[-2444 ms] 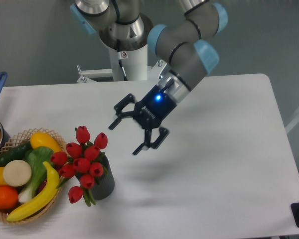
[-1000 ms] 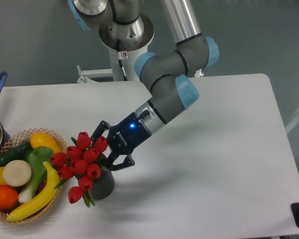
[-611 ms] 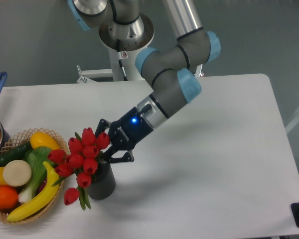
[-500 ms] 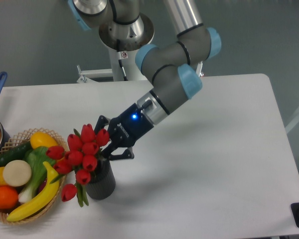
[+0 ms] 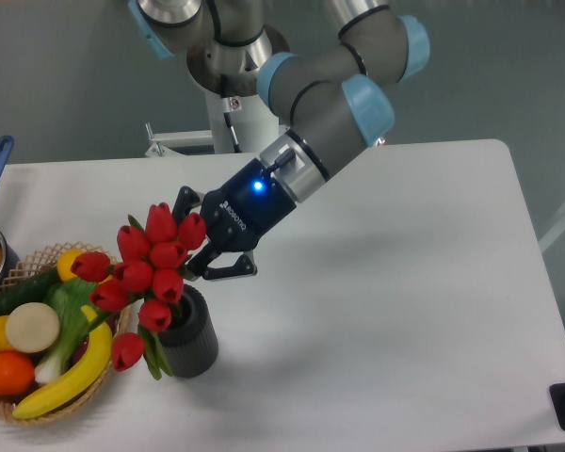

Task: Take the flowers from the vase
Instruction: 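Lift the gripped tulips straight up out of the grey vase, then carry the tulips away from the vase over the open table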

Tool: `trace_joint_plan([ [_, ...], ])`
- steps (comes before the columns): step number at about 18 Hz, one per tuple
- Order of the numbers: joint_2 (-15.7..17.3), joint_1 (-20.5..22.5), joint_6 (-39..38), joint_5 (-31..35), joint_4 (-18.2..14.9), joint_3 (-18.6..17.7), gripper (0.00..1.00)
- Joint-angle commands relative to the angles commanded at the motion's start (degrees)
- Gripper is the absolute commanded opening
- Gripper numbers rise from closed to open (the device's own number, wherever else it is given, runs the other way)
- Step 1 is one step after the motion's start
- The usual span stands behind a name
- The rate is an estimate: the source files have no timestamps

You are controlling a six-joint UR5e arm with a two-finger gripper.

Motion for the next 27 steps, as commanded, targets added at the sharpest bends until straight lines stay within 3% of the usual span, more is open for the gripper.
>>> trace_joint_plan([
  [15, 2.5, 5.1, -3.8, -5.3, -0.1, 3.2, 0.00],
  [19, 2.4, 9.2, -3.3, -3.6, -0.1, 4.2, 0.00],
  [24, 2.2, 12.2, -2.6, 11.2, -0.2, 6.4, 0.00],
  [27, 1.8, 12.7, 2.9, 24.4, -0.4, 6.6, 0.00],
])
